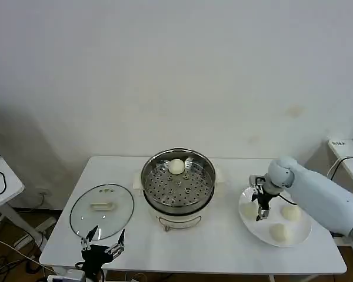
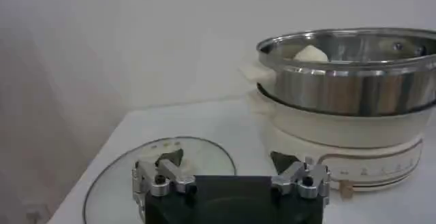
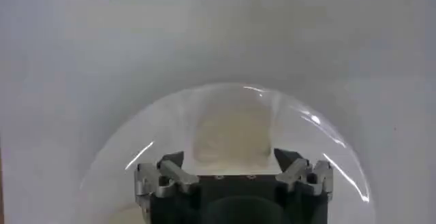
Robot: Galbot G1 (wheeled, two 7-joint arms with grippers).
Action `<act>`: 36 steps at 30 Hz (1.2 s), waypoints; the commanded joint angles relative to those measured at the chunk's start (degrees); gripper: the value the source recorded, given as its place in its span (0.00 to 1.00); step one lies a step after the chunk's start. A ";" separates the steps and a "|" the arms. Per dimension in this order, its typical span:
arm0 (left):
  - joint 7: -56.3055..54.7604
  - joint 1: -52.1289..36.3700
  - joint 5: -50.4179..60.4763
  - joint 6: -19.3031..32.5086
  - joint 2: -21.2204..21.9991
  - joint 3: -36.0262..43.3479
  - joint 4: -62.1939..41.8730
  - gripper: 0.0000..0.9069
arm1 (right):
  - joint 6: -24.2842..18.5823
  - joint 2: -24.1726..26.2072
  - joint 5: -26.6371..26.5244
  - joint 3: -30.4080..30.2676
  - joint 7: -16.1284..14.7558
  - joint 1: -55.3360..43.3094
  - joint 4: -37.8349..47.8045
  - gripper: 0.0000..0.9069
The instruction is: Take steamed baozi put them in steamer then cover it.
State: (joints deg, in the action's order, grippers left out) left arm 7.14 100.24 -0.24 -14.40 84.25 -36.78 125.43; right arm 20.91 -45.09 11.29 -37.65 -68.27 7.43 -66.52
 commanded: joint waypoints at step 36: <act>0.43 -2.87 -0.40 0.00 0.12 -0.01 0.16 1.00 | 6.43 5.57 -21.41 -11.86 -2.78 -30.87 -9.29 0.61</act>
State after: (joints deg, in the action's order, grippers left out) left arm 7.49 98.29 -0.43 -14.33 84.49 -36.82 125.54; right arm 24.10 -39.96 -0.96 -43.20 -70.23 -11.42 -71.36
